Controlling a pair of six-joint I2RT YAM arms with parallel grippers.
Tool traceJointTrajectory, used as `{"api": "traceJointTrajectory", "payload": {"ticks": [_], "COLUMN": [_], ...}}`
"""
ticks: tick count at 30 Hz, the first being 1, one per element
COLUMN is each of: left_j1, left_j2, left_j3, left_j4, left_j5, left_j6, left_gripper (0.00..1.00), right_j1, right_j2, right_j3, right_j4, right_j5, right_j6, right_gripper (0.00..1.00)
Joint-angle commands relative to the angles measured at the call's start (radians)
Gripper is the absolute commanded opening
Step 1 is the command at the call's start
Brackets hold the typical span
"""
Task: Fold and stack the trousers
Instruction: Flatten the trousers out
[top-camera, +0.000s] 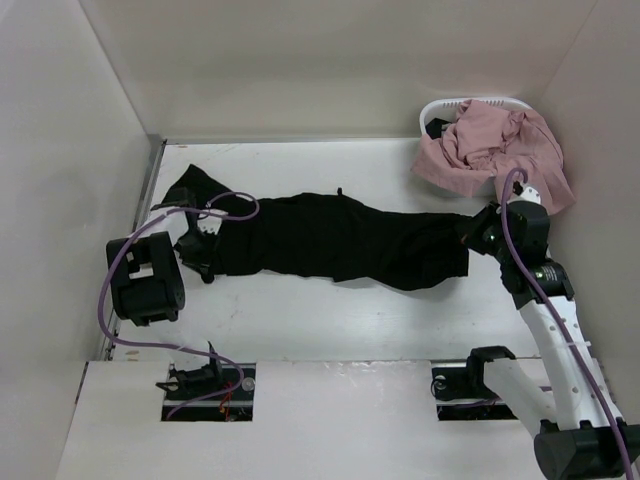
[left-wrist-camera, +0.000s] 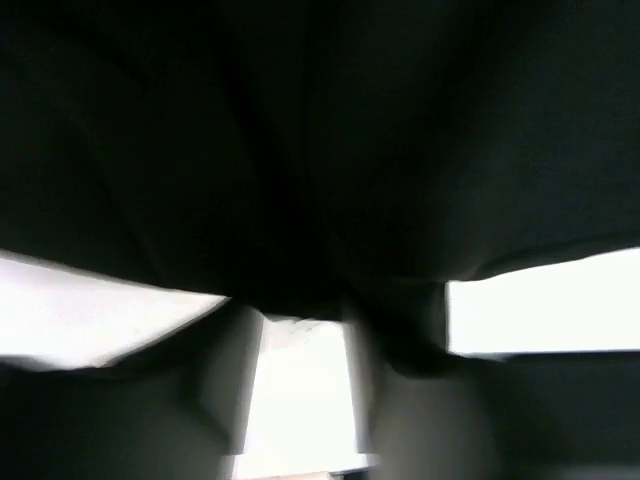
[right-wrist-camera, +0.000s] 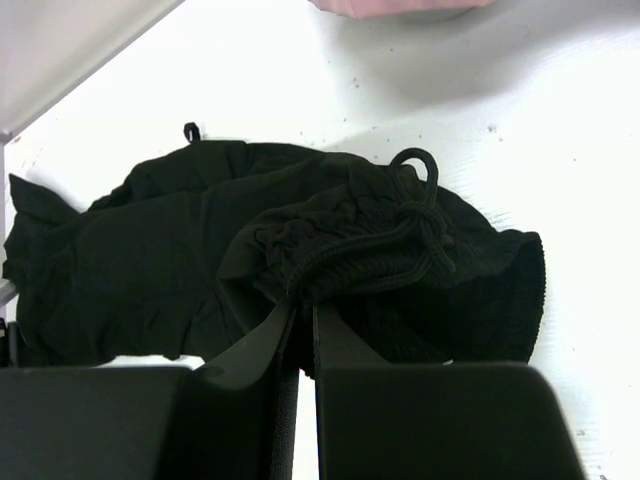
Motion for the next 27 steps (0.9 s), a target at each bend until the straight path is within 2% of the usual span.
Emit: {"api": "traceJointTrajectory", "payload": {"ticks": [1,2,4,7,10,14,17,21,27], "left_j1": [0.006,0.013,0.055,0.148,0.229,0.323,0.366,0.375,0.418], "left_j2": [0.021,0.008,-0.04,-0.101,-0.115,-0.14,-0.196,-0.31,-0.408], "left_j3": [0.009,0.023,0.055,0.177,0.352,0.487,0.442,0.246,0.057], "left_j4": [0.132,0.144,0.176,0.193,0.155,0.117,0.12,0.136,0.156], "left_j5": [-0.029,-0.029,-0.039,-0.062,-0.105,-0.124,-0.128,-0.124,-0.128], "left_j6": [-0.015,-0.018,0.005,0.103,0.259,0.431,0.53,0.635,0.7], "left_gripper": [0.15,0.07,0.0,0.0,0.0,0.0,0.01,0.03,0.03], "right_j1": [-0.012,-0.02,-0.043,-0.084,-0.116,-0.158,-0.184,-0.237,-0.303], "right_j2": [-0.01,-0.009,0.009,0.084,0.164,0.186,0.108,-0.028,-0.254], "right_j3": [0.029,0.026,0.035,0.124,0.297,0.465,0.395,0.188,-0.049], "right_j4": [0.06,0.066,0.077,0.091,0.093,0.085,0.057,-0.019,-0.139], "right_j5": [0.015,0.007,-0.011,-0.082,-0.154,-0.231,-0.263,-0.269,-0.262], "right_j6": [0.011,0.005,-0.009,-0.04,-0.08,-0.083,-0.06,-0.028,0.026], "right_gripper": [0.07,0.07,0.06,0.05,0.05,0.05,0.06,0.06,0.06]}}
